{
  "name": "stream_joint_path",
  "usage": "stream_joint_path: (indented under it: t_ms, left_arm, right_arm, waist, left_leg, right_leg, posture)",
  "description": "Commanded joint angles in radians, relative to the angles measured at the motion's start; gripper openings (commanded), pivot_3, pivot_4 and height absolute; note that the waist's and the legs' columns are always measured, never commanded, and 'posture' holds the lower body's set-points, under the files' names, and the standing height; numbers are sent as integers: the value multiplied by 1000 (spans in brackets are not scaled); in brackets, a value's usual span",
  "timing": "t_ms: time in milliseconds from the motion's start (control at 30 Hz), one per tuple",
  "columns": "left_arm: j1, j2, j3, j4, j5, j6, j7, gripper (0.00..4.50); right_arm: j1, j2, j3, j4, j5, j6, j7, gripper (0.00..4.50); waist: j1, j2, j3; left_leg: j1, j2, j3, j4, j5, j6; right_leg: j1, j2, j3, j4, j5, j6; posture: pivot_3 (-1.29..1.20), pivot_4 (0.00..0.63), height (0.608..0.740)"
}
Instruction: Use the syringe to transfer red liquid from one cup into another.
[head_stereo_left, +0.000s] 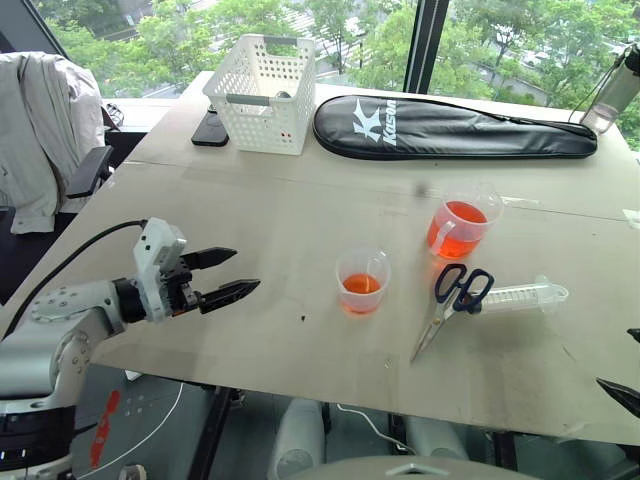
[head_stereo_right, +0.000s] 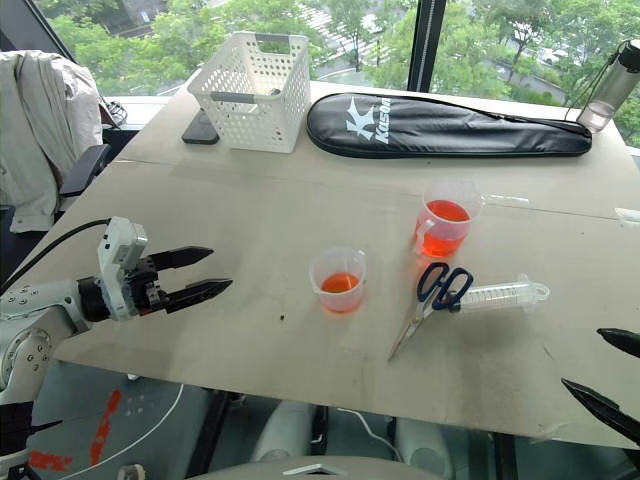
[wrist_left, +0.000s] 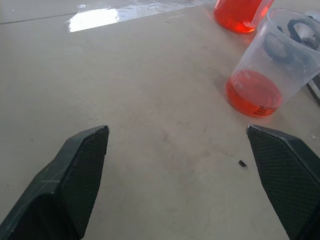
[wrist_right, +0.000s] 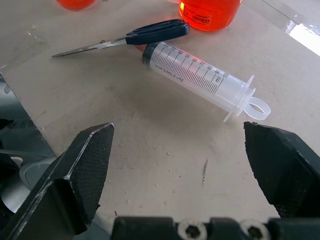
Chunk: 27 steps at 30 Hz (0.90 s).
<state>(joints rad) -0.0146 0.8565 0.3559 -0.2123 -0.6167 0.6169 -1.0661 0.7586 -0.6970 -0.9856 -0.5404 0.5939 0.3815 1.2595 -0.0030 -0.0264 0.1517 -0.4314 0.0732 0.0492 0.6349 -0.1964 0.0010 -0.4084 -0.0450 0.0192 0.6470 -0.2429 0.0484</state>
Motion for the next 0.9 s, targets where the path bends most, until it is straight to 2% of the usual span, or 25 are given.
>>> stream_joint_path:
  t_ms: [33,267,433,567,700,833,900]
  left_arm:
    - [-14,13,28,-30,-21,-5,4,4500]
    - [-137,-29,2,-38,-58,15,70,4500]
    - [-172,-67,-12,-85,-81,-18,88,4500]
    - [-107,-27,5,-144,-157,-35,-80,4500]
    - [-29,38,-4,-214,-216,-16,-217,4500]
    - [9,52,-14,-262,-223,-45,-268,4500]
    - [31,54,-22,-277,-207,-72,-298,4500]
  right_arm:
    - [-20,15,37,-27,3,-16,-49,4474]
    - [-123,13,129,-134,53,56,-218,4474]
    - [-214,-70,164,-244,223,287,-409,4474]
    - [-261,-139,244,-301,507,481,-576,4474]
    - [-219,-207,332,-319,738,596,-705,4474]
    - [-254,-239,435,-274,830,624,-819,4474]
    - [-300,-241,507,-244,806,634,-871,3956]
  waist:
    - [0,0,0]
    - [3,1,0]
    - [2,1,0]
    - [-1,0,0]
    - [2,0,0]
    - [9,-1,0]
    - [8,-3,-1]
  left_leg:
    - [0,0,0,0,0,0]
    - [1,0,0,0,0,0]
    - [0,-2,3,0,3,5]
    - [-1,0,4,0,3,5]
    - [-1,0,5,0,3,5]
    - [0,0,5,1,3,5]
    - [1,0,5,2,3,5]
  right_leg:
    - [0,0,0,0,0,0]
    - [0,0,-2,0,0,0]
    - [1,1,-1,0,2,-4]
    - [1,4,-1,0,3,-4]
    - [1,4,-1,0,2,-4]
    - [1,3,0,0,2,-4]
    - [1,3,0,0,1,-2]
  posture:
    - [0,150,724]
    - [0,150,724]
    - [0,150,724]
    - [0,150,724]
    - [0,150,724]
    - [0,150,724]
    - [0,150,724]
